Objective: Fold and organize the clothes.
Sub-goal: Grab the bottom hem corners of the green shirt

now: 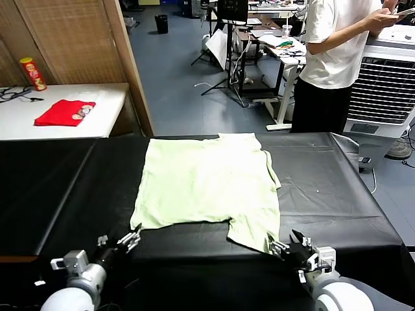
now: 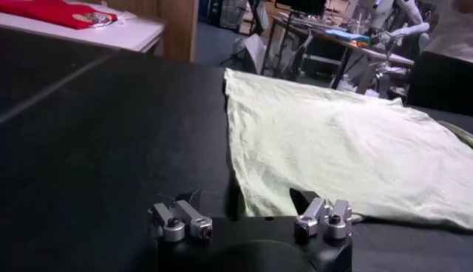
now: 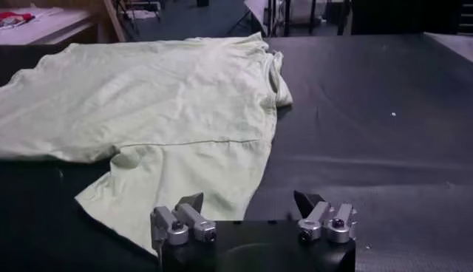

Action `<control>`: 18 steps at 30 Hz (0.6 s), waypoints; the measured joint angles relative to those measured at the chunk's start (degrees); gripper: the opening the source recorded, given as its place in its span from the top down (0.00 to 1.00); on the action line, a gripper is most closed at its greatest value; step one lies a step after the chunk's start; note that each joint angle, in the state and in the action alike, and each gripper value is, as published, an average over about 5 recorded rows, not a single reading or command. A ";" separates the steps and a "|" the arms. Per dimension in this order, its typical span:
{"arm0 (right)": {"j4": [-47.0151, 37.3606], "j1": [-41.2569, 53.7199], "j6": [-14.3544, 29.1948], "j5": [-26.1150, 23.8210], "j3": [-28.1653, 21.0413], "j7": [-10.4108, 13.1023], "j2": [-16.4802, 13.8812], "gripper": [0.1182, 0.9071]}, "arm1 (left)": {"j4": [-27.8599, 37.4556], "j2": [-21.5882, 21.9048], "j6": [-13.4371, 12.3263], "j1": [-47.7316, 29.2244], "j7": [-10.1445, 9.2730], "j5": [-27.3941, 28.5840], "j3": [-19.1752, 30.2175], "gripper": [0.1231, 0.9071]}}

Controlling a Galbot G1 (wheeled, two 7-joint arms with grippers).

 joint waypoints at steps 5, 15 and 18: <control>-0.28 -0.01 -0.04 -0.20 -0.43 0.23 0.38 0.16 | 0.83 -0.36 0.33 -0.61 0.15 0.37 0.38 0.14; -1.49 0.00 -0.24 -1.63 -2.21 0.89 2.14 0.71 | 3.46 -0.42 -0.50 -1.30 0.67 0.63 0.73 0.55; -1.11 -0.47 0.15 -2.13 -2.41 1.06 2.59 0.90 | 3.84 -0.36 -0.82 -1.24 1.39 0.68 0.78 0.76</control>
